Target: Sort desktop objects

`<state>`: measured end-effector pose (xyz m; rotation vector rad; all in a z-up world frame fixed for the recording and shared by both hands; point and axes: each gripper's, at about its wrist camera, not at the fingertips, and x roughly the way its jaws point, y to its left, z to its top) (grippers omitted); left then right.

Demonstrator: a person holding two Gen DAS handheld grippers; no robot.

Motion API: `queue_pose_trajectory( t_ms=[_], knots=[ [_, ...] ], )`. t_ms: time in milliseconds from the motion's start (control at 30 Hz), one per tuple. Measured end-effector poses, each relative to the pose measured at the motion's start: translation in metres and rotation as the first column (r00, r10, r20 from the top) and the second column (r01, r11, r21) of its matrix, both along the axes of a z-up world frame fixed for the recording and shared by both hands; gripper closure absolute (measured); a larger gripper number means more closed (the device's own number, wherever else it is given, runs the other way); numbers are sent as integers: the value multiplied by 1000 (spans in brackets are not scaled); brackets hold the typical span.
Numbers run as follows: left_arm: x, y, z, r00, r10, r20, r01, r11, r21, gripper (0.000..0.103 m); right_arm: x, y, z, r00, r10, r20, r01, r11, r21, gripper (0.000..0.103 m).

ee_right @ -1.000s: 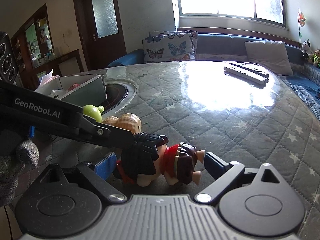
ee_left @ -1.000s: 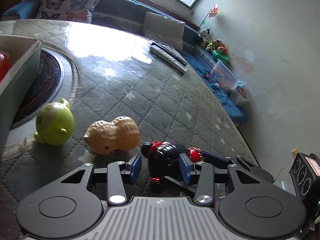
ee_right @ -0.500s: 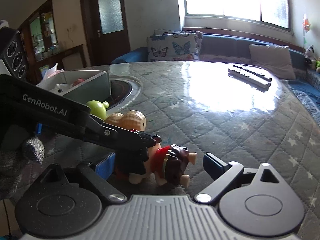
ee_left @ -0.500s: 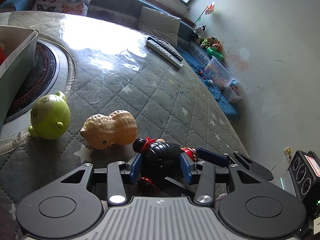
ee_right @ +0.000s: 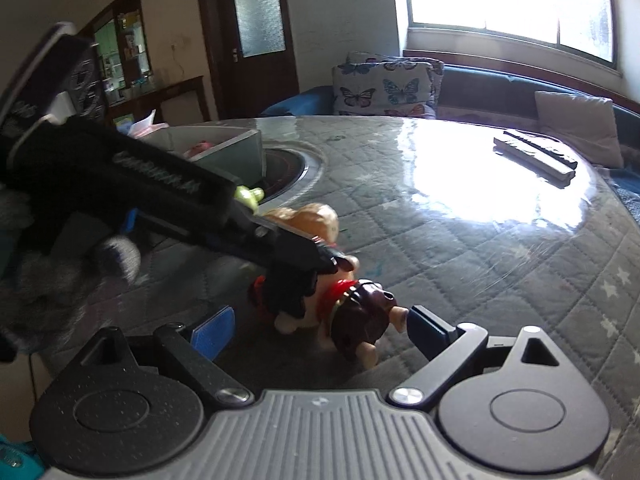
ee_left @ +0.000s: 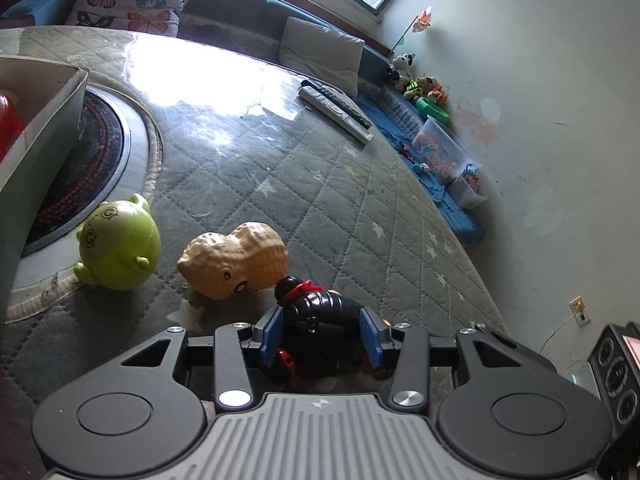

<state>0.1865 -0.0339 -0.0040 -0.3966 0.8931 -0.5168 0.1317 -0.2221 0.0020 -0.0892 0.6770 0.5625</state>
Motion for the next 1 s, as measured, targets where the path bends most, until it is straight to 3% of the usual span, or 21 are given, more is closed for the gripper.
queue_pose_trajectory(
  t_ms=[300,600,1000],
  knots=[
    [1,0,0,1000,-6,-2,6,1000,-1,57,16,-6,-1,999,-38,19,39,998,-50,14],
    [5,0,-2,1000,3,-14,-3,1000,-13,56,22,5,-6,999,40,10,-39,996,-80,26],
    [6,4,-3,1000,0,-23,-1,1000,-28,54,5,7,-2,998,57,-1,-56,995,-87,36]
  ],
)
